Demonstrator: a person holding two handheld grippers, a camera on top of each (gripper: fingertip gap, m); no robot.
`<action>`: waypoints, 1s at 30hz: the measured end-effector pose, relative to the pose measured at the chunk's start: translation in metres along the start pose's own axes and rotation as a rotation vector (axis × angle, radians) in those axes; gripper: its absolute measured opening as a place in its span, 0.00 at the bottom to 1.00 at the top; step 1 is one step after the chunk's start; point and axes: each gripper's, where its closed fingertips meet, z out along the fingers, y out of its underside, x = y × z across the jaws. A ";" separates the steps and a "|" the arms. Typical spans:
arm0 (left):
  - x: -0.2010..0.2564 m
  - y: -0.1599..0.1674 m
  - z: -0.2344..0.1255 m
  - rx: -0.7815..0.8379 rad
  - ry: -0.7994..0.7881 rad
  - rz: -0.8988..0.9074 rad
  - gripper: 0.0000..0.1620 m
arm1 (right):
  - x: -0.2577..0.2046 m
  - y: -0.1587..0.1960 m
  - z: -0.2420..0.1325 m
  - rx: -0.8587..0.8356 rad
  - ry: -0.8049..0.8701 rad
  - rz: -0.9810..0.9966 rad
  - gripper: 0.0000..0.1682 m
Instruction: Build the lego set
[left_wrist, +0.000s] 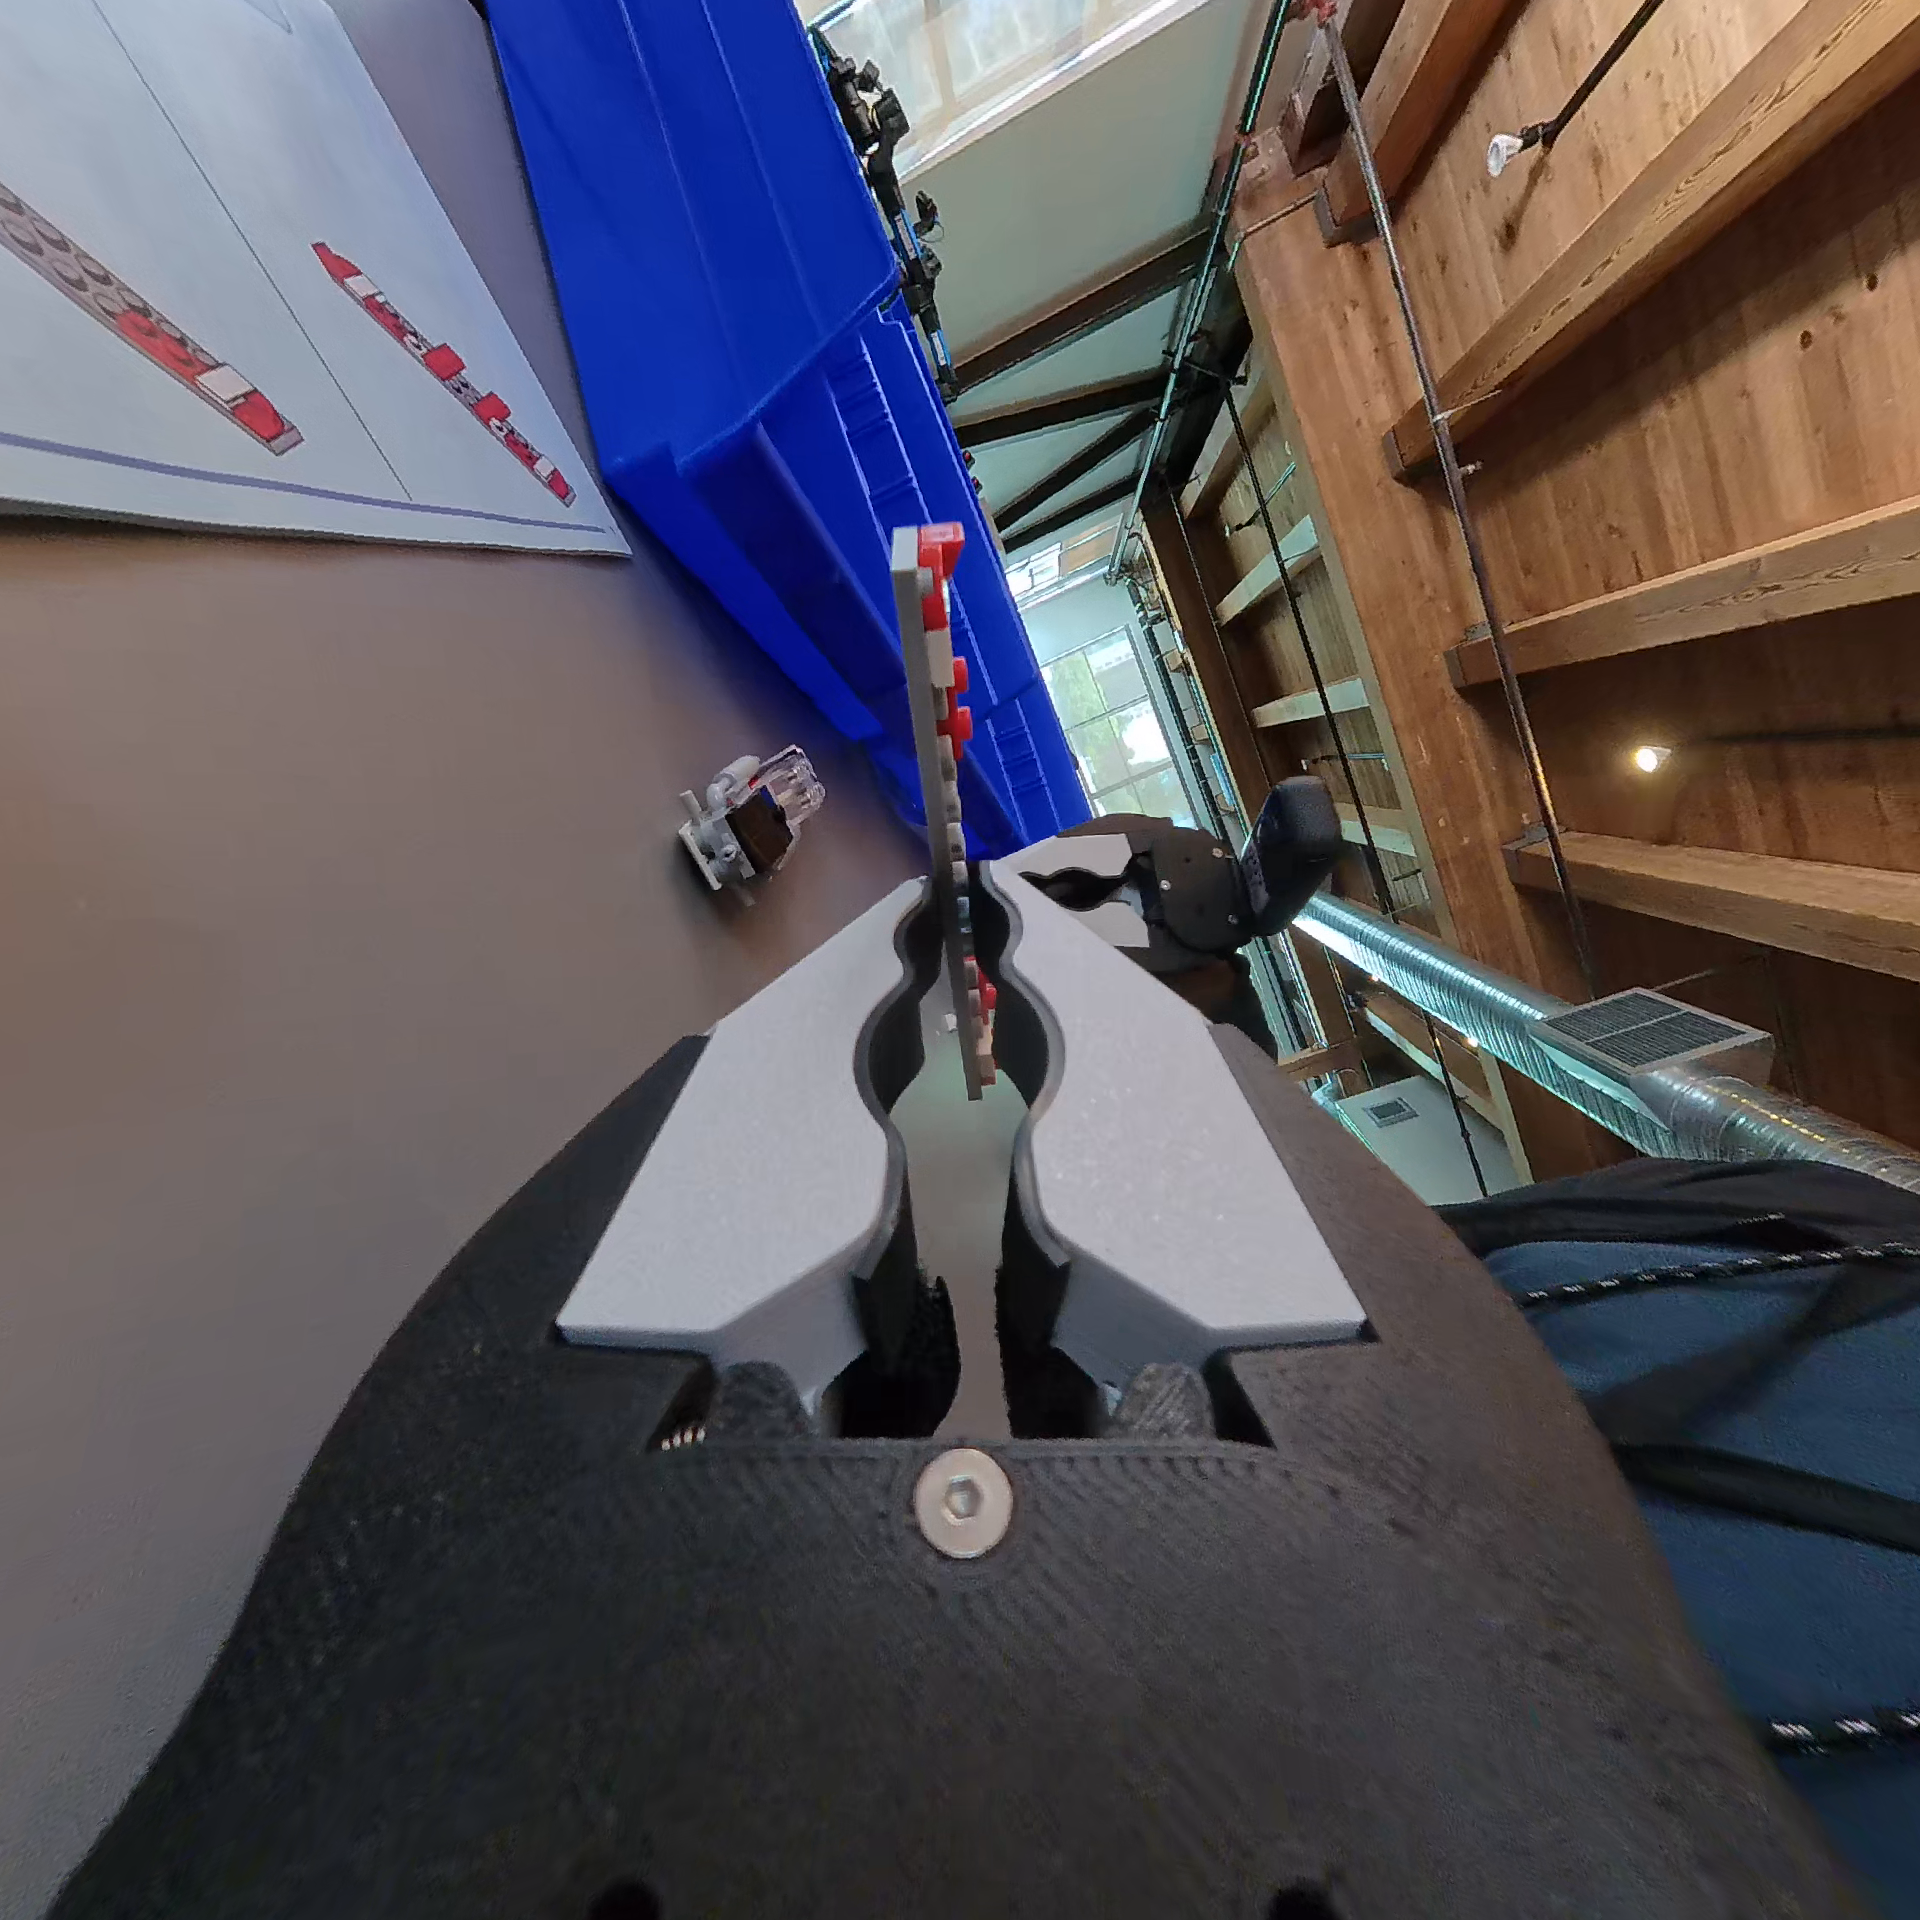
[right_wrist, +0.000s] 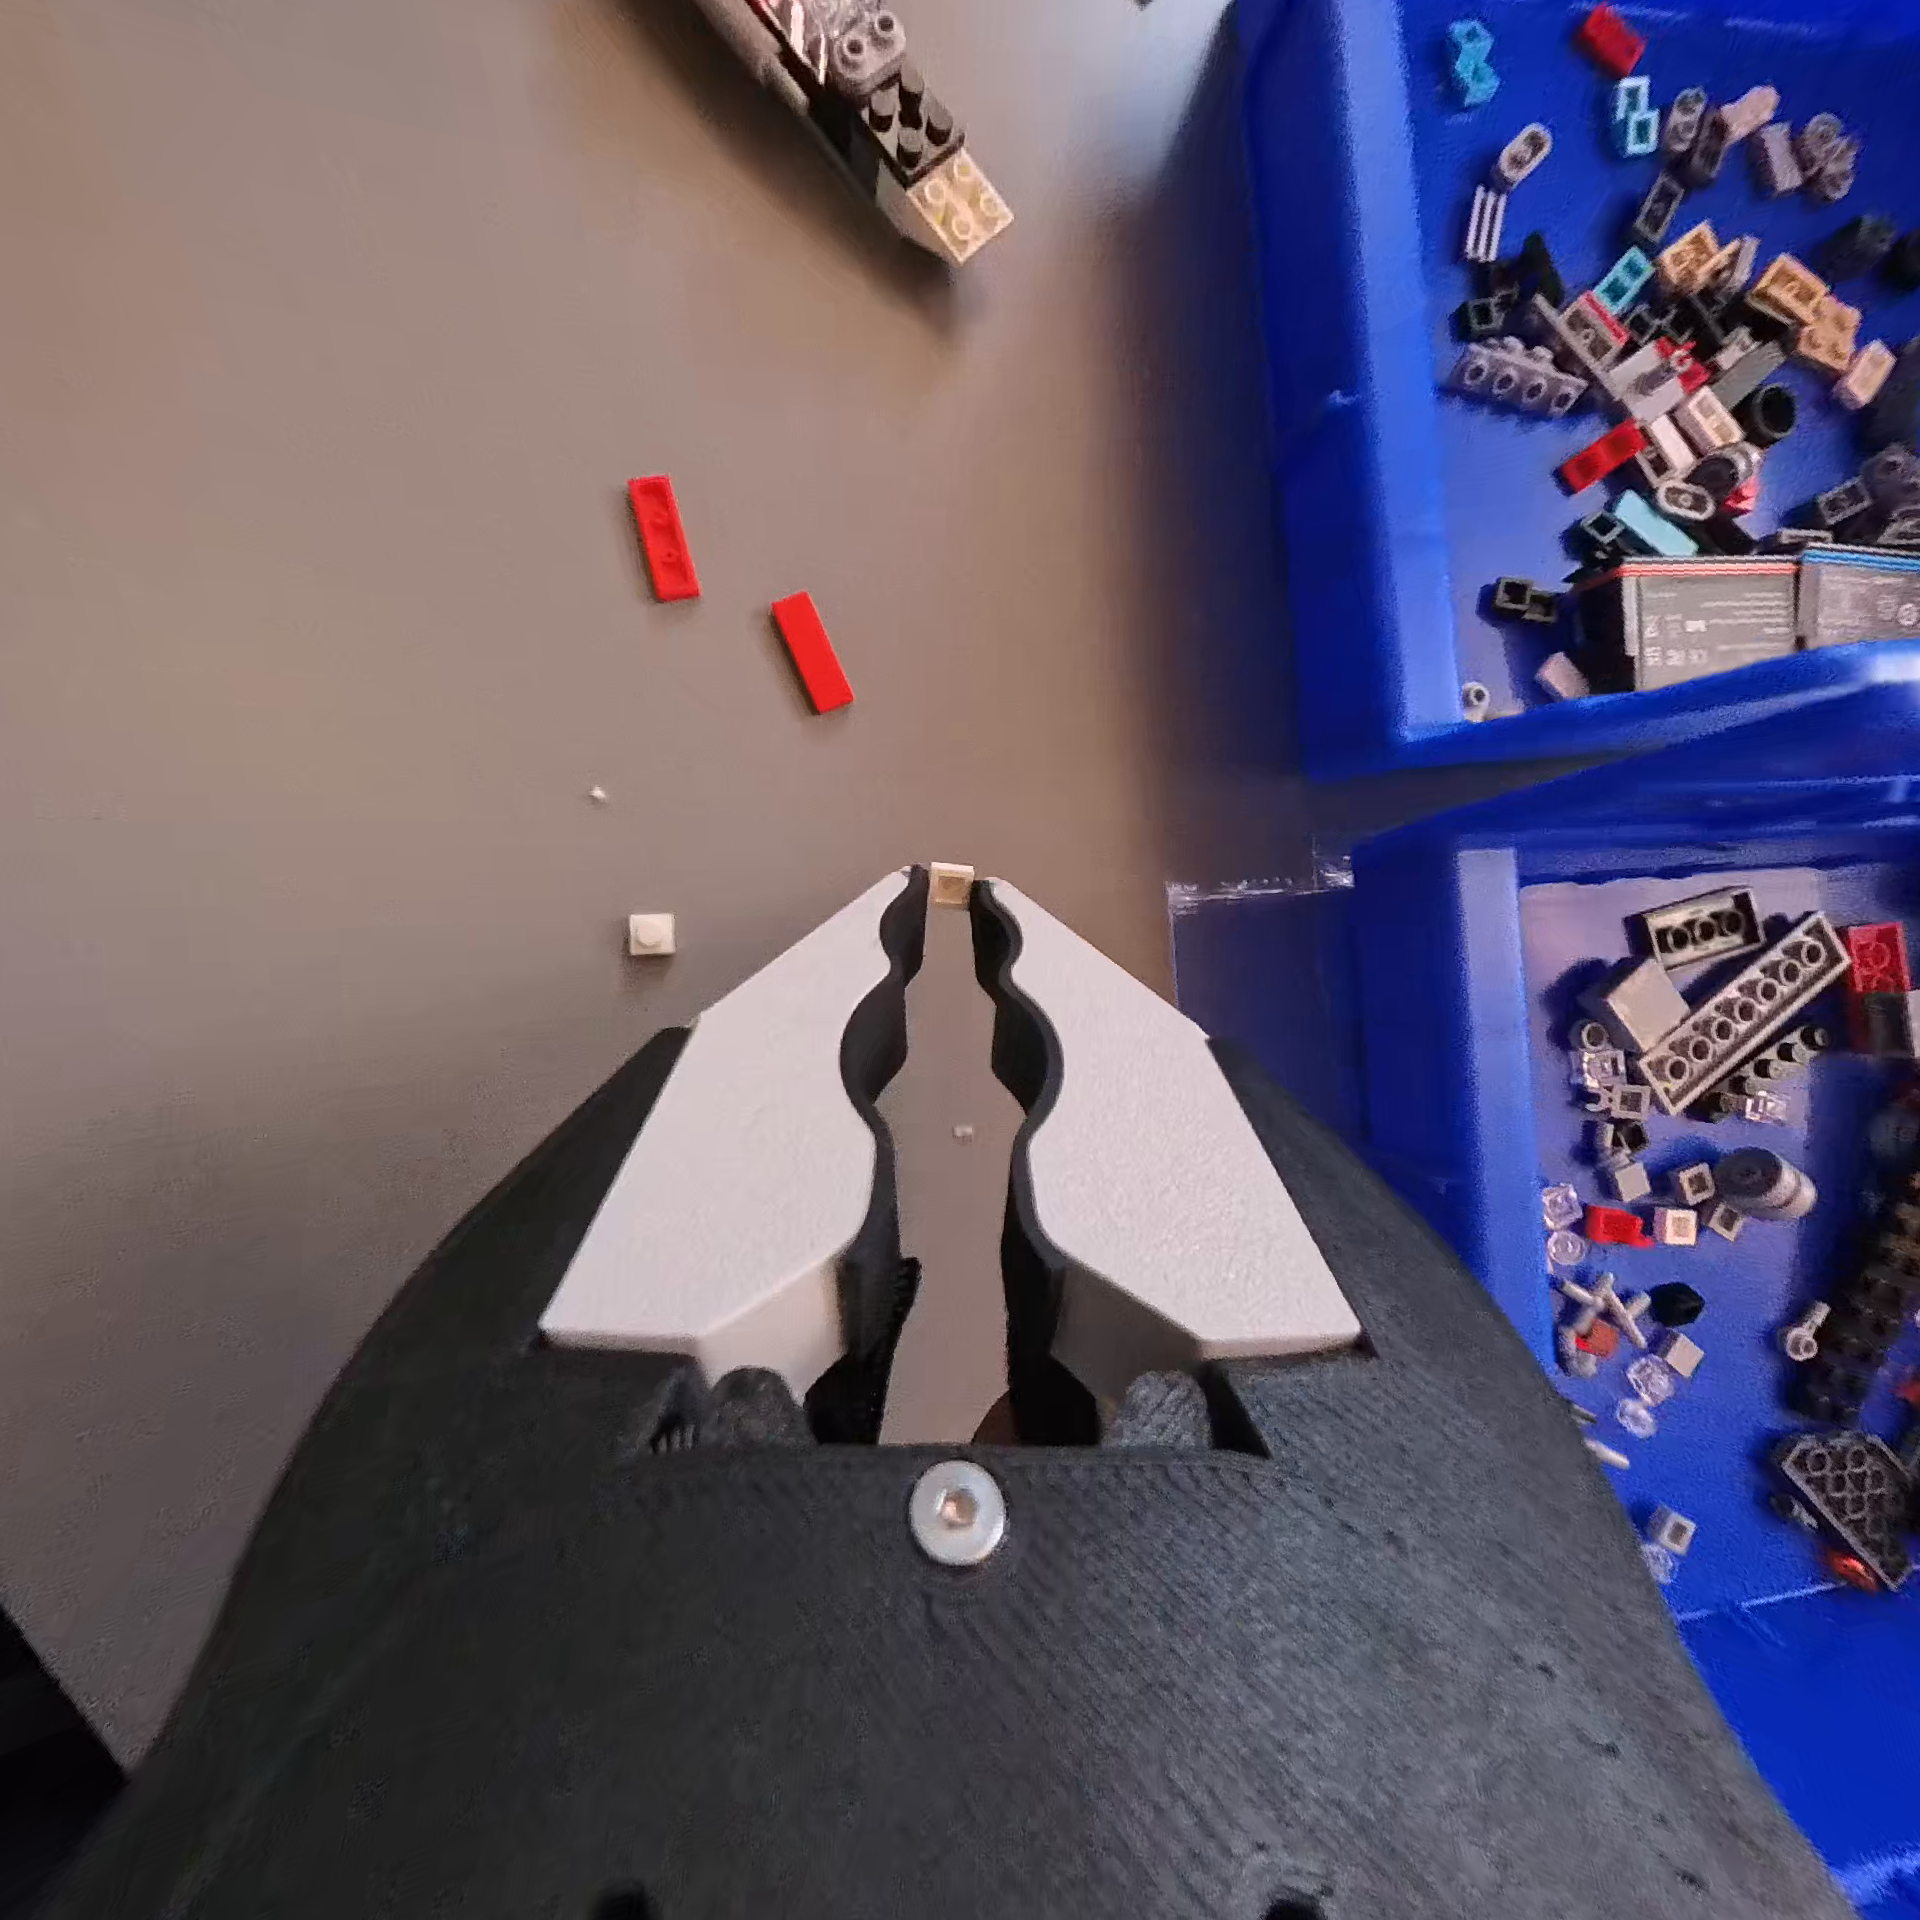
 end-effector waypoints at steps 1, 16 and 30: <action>0.000 0.000 0.000 0.002 -0.001 0.002 0.03 | -0.001 0.001 0.003 -0.007 -0.007 -0.002 0.05; 0.000 -0.001 -0.001 0.009 0.002 -0.004 0.03 | -0.006 0.006 0.016 0.011 -0.057 0.063 0.10; -0.001 0.002 0.004 -0.005 -0.032 0.024 0.03 | -0.012 -0.077 -0.047 0.396 -0.051 0.261 0.17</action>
